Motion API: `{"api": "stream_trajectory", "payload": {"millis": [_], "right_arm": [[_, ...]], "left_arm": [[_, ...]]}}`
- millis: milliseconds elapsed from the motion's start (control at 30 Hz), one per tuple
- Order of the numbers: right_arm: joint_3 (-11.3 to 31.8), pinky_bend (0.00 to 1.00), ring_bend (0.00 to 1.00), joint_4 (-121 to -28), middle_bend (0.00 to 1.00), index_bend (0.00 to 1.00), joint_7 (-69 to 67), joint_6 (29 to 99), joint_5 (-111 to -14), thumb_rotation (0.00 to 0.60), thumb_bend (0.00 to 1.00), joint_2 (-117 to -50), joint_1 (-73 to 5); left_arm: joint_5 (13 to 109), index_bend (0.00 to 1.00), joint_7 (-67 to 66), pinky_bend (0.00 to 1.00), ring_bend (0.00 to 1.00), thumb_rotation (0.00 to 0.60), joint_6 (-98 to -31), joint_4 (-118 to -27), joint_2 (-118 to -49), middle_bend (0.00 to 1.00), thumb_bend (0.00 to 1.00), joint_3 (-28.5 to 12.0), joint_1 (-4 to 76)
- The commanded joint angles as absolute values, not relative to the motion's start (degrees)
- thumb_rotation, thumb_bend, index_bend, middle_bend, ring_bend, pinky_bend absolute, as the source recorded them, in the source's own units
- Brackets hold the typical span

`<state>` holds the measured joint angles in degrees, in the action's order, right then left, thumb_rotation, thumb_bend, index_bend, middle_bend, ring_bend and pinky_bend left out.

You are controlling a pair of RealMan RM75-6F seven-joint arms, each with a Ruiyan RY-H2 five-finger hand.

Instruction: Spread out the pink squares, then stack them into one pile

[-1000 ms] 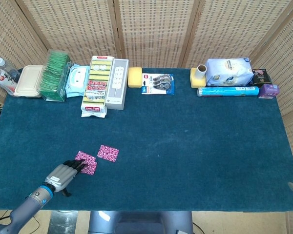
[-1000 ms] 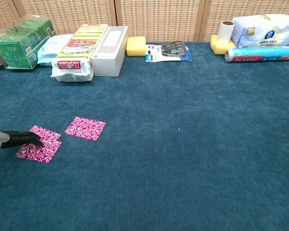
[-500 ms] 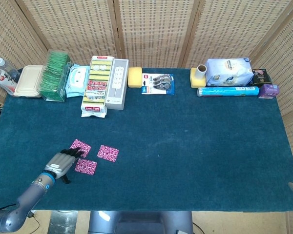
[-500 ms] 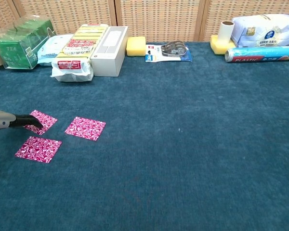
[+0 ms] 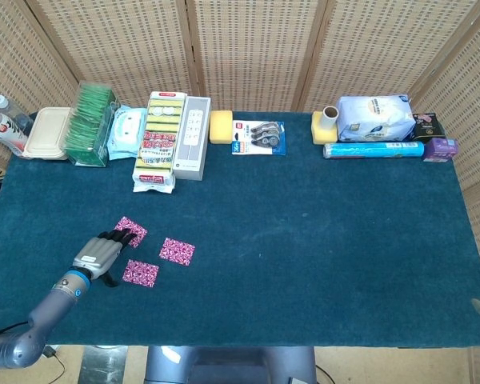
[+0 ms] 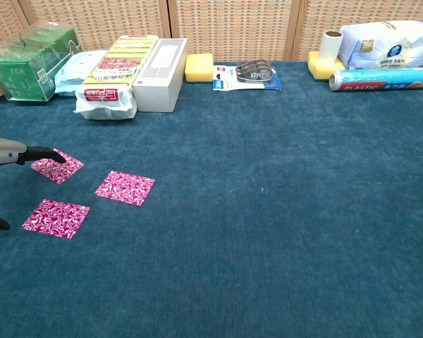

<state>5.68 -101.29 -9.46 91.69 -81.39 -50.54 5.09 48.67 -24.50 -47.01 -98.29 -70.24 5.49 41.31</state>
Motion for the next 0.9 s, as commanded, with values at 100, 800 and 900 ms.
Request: {"api": "stream_trajectory", "payload": {"millis": [100, 800, 900], "right_arm": [[5.7, 0.0, 0.0, -101.3, 0.05, 0.21, -9.6, 91.7, -81.4, 0.6, 0.02, -50.5, 5.1], [5.6, 0.0, 0.0, -100.9, 0.05, 0.21, -11.0, 91.7, -81.8, 0.6, 0.02, -50.2, 5.2], [5.5, 0.0, 0.0, -101.0, 0.05, 0.21, -11.0, 91.6, -81.9, 0.6, 0.02, -50.2, 5.1]], "left_arm": [[60.5, 0.0, -18.3, 0.09, 0.0, 0.6, -51.6, -99.5, -69.1, 0.0, 0.08, 5.8, 36.9], [63.8, 0.11, -24.9, 0.09, 0.0, 0.6, -58.7, -97.0, -77.6, 0.0, 0.08, 5.9, 30.6], [62.5, 0.15, -27.5, 0.09, 0.0, 0.6, -59.7, -97.5, -78.6, 0.0, 0.08, 5.4, 30.5]]}}
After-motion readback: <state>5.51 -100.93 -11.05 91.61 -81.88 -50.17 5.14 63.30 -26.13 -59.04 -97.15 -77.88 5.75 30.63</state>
